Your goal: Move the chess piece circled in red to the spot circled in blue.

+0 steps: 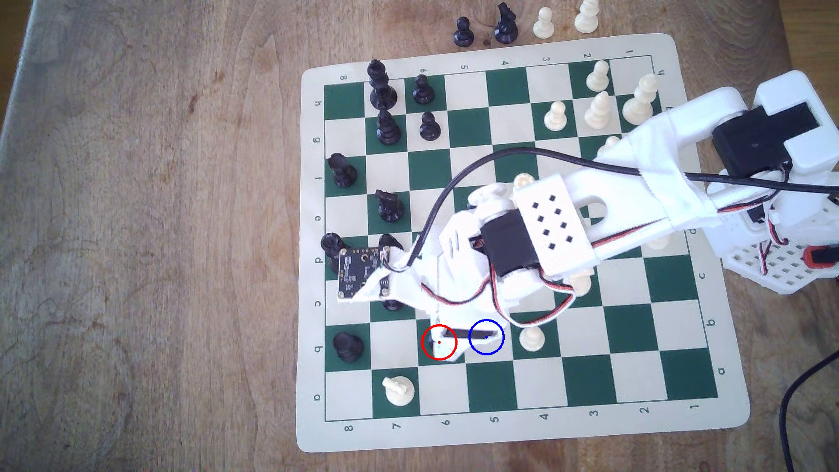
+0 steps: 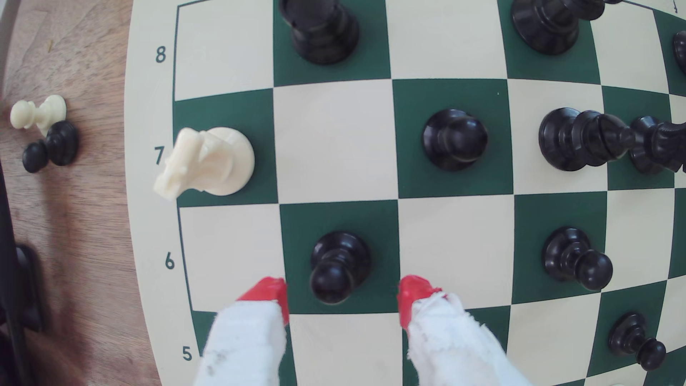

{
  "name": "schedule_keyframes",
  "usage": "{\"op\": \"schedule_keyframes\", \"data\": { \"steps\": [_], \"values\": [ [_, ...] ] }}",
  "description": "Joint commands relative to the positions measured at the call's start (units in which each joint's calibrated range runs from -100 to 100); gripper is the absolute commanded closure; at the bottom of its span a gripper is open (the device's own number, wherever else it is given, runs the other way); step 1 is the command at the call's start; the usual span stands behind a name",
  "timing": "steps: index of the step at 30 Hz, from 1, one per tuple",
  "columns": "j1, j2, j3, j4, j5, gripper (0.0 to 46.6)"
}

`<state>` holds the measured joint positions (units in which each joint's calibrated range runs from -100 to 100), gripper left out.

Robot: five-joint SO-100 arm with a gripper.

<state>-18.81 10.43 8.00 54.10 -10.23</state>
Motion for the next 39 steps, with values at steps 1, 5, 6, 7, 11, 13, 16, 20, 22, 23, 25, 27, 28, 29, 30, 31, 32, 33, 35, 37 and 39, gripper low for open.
{"op": "schedule_keyframes", "data": {
  "steps": [1,5,6,7,11,13,16,20,22,23,25,27,28,29,30,31,32,33,35,37,39],
  "values": [
    [-0.32,-0.67,-4.64,-0.38,-0.15,31.0],
    [-0.55,-0.24,-4.92,-0.54,-0.20,31.1],
    [-0.63,-0.16,-4.92,-0.62,-0.20,31.1],
    [-0.63,-0.07,-4.92,-0.79,-0.20,31.1],
    [-0.71,0.26,-5.28,-1.20,0.00,32.2],
    [-0.79,0.52,-5.37,-1.44,0.05,32.3],
    [-1.02,0.94,-5.46,-2.02,0.00,32.3],
    [-1.26,1.45,-6.18,-2.18,-0.15,32.3],
    [-1.34,1.54,-6.37,-2.18,-0.15,32.3],
    [-1.34,1.62,-6.37,-2.18,-0.15,32.3],
    [-1.34,1.88,-6.37,-2.18,-0.15,32.3],
    [-1.34,2.05,-6.37,-2.18,-0.20,32.5],
    [-1.34,2.13,-6.37,-2.18,-0.20,32.7],
    [-1.34,2.13,-6.37,-2.18,-0.20,32.9],
    [-1.34,2.13,-6.37,-2.18,-0.24,33.0],
    [-1.34,2.13,-6.37,-2.18,-0.24,33.1],
    [-1.34,2.13,-6.37,-2.18,-0.24,33.3],
    [-1.34,2.13,-6.55,-2.18,-0.24,33.7],
    [-1.49,2.13,-6.73,-2.18,-0.24,33.9],
    [-1.49,2.39,-6.91,-2.18,-0.29,34.6],
    [-1.57,2.73,-6.91,-2.10,-0.29,36.8]
  ]
}}
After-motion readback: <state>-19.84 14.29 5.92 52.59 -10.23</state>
